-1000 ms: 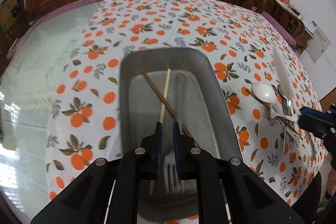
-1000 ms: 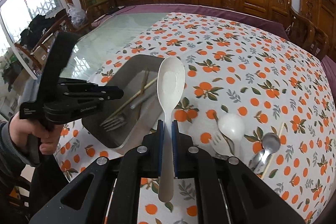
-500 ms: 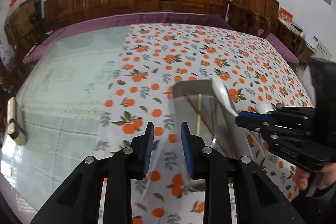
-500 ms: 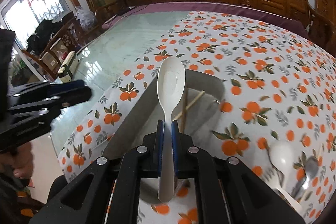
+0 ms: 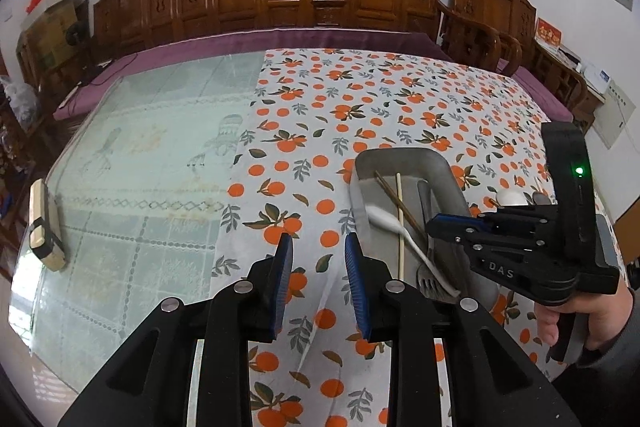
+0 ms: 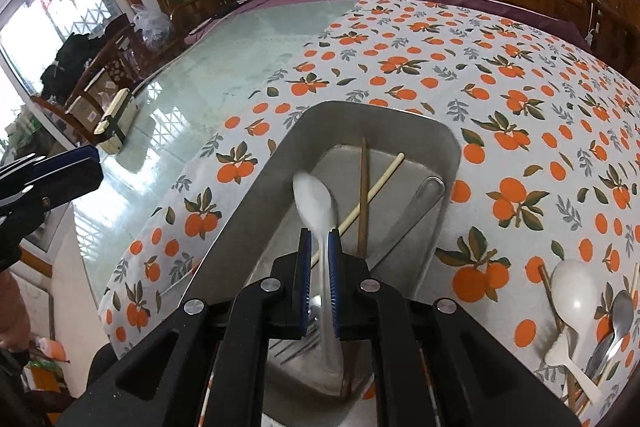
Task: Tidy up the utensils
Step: 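Release the fork into the tray while the right gripper lowers the white spoon into it, then move the right gripper to the utensil pile and grasp a white plastic fork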
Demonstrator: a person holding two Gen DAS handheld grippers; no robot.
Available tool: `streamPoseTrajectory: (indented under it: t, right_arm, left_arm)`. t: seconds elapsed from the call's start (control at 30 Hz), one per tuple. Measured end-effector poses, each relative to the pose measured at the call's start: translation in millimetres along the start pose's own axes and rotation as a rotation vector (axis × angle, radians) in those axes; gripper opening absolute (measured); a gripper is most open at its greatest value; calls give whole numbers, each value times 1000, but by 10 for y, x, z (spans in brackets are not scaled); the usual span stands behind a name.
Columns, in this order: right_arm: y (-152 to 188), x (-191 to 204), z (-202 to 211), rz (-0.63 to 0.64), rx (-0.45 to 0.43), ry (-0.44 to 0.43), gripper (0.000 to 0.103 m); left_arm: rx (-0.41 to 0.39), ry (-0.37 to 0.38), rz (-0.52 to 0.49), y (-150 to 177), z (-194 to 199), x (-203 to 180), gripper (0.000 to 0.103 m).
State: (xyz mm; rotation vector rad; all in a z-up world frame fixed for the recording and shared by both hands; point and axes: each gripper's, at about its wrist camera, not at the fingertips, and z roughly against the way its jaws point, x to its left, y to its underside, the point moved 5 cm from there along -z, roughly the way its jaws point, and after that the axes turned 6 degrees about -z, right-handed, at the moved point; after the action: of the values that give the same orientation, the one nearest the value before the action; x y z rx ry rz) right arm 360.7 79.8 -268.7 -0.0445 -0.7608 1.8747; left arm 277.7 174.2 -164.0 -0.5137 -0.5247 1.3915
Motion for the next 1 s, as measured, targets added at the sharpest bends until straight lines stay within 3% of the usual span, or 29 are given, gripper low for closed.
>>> streamPoseTrajectory:
  t: [0.3,0.57,0.7,1.0]
  right_arm:
    - [192,-236,834,40,-106,12,11]
    - [620,-853,1633,29,-173,82,11]
    - [831,-1131,1887,31,-190,128,21]
    - [1313,-1636,2165,-38,-204,189,22]
  left_arm:
    - [-33,17,-26,-4,162,-371,33]
    - [-44,57,-58,25,229,-930,34]
    - [-56,74,-84,67,233,-1214,47]
    - [-36,123,-124,199,93,-1769,48]
